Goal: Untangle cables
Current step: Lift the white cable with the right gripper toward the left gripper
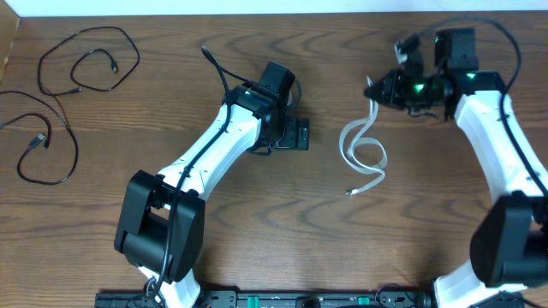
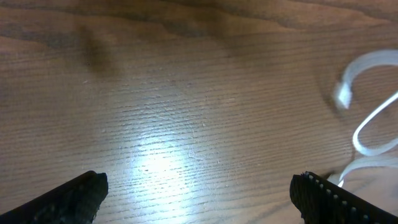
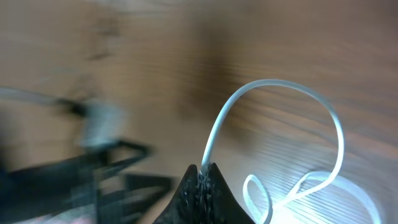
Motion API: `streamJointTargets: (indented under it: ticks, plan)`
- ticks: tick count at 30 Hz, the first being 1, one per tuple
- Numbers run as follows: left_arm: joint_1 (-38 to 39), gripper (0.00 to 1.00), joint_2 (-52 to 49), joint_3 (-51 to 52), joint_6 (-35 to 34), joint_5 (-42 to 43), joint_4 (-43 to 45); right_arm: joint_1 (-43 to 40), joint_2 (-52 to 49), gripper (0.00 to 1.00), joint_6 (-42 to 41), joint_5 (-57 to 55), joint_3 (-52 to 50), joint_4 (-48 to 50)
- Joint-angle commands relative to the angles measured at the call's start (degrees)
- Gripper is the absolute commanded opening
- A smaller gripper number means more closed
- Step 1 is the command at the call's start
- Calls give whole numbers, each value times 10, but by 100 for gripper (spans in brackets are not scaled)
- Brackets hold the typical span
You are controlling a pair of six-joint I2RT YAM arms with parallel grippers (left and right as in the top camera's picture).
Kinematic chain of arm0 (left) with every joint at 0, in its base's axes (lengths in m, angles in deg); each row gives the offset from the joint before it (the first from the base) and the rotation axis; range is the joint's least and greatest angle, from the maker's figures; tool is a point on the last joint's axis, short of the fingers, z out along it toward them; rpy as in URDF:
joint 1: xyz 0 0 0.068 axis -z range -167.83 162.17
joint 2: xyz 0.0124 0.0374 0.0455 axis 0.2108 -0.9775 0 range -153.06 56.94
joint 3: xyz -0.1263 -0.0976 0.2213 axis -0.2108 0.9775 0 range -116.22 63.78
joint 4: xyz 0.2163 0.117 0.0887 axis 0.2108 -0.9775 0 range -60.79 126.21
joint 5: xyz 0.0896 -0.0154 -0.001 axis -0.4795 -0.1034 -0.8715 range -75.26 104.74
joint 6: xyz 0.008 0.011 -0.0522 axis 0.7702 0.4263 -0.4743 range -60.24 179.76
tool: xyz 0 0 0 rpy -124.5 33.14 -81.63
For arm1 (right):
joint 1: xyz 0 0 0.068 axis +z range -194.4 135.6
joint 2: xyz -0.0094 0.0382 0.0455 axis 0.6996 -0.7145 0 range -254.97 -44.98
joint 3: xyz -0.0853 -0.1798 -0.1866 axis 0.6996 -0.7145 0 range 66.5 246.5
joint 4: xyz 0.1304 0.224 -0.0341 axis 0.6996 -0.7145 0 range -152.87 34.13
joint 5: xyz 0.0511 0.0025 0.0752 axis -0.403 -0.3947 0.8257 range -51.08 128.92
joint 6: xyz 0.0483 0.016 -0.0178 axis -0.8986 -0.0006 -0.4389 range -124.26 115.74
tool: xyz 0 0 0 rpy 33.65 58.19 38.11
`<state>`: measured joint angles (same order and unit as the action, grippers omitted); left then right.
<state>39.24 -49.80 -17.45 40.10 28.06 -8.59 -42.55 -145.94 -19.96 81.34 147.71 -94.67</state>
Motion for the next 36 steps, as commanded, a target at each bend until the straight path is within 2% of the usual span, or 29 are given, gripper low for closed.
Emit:
streamJointTargets:
  ticks: [1, 4, 8, 12, 15, 19, 23, 24, 27, 31, 36]
  plan:
    - [-1, 100, -6, 5, -3, -8, -2, 0, 62, 2, 3, 203, 27, 20]
    - [-1, 99, -6, 5, -3, -8, -2, 1, 90, 2, 10, 208, 27, 4]
    - [-1, 99, -6, 5, -22, -3, 4, 1, 136, 2, 72, 206, 27, -40]
    - [-1, 99, -6, 5, -55, 49, -35, 1, 156, 1, 96, 169, 27, -88]
    - [-21, 99, -4, -3, -62, 80, -33, 1, 164, 1, 153, 143, 27, -164]
    - [-83, 99, 7, -5, -61, 233, -31, 1, 163, 1, 246, 143, 26, -242]
    - [-158, 99, 9, -5, -62, 467, -27, 6, 163, 1, 310, 148, 26, -286]
    - [-190, 99, 9, -5, -67, 563, -27, 16, 163, 1, 329, 152, 26, -290]
    - [-226, 99, 9, -5, -103, 680, -28, 43, 163, 1, 361, 152, 26, -287]
    - [-241, 99, 9, -5, -118, 768, -30, 84, 163, 1, 374, 149, 25, -260]
    - [-232, 99, 9, -5, -181, 768, -32, 131, 163, 1, 364, 120, 23, -214]
